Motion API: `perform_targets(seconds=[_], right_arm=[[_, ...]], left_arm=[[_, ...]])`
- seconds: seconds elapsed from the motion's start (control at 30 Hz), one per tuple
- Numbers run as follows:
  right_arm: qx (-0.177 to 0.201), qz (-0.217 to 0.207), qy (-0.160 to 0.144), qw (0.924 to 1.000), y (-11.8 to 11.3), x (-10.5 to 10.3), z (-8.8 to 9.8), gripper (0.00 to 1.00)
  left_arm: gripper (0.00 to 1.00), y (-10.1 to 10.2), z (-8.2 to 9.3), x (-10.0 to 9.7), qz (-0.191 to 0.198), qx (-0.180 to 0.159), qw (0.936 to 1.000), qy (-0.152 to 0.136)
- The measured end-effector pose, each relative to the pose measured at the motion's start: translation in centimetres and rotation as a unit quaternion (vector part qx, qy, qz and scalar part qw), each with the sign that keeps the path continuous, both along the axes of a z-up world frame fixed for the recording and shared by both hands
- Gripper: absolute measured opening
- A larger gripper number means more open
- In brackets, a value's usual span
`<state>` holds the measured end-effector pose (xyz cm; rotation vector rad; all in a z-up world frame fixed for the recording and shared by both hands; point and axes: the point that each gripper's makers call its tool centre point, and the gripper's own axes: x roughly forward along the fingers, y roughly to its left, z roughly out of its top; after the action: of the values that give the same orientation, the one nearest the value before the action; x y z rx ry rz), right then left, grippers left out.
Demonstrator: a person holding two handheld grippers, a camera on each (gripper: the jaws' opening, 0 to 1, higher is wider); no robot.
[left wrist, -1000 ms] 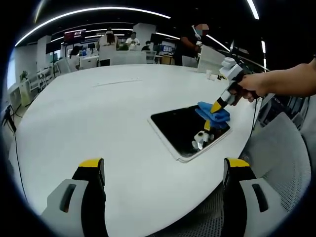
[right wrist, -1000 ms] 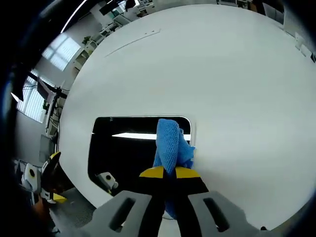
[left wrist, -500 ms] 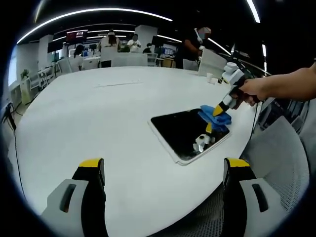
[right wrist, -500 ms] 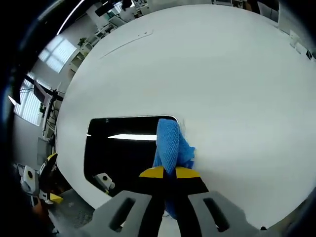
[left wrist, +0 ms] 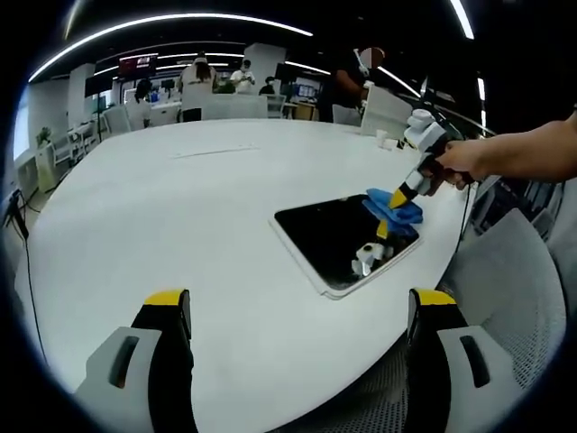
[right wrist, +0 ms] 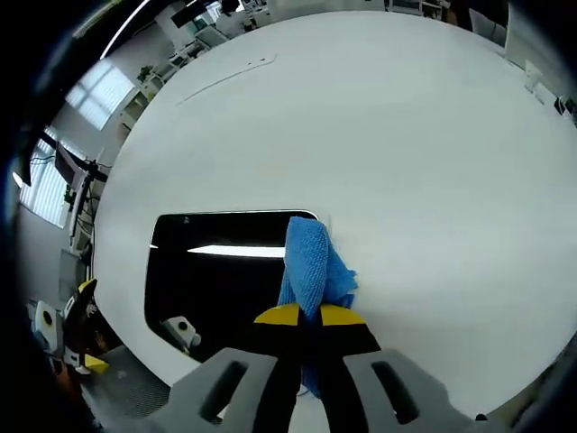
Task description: Wipe the mirror surface with the cleaning cloth until all visible marks leave the cleaned area.
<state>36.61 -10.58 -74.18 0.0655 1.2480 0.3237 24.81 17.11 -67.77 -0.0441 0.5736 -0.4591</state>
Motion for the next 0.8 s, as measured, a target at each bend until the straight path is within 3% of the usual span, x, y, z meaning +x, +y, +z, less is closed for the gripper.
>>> perform_targets(seconds=[0.8], right_arm=[[-0.017,0.005,-0.006,0.9998,-0.3,-4.0,0.1,0.0]], left_arm=[[0.99,-0.1,0.1,-0.3,-0.001,0.0,1.0,-0.001]])
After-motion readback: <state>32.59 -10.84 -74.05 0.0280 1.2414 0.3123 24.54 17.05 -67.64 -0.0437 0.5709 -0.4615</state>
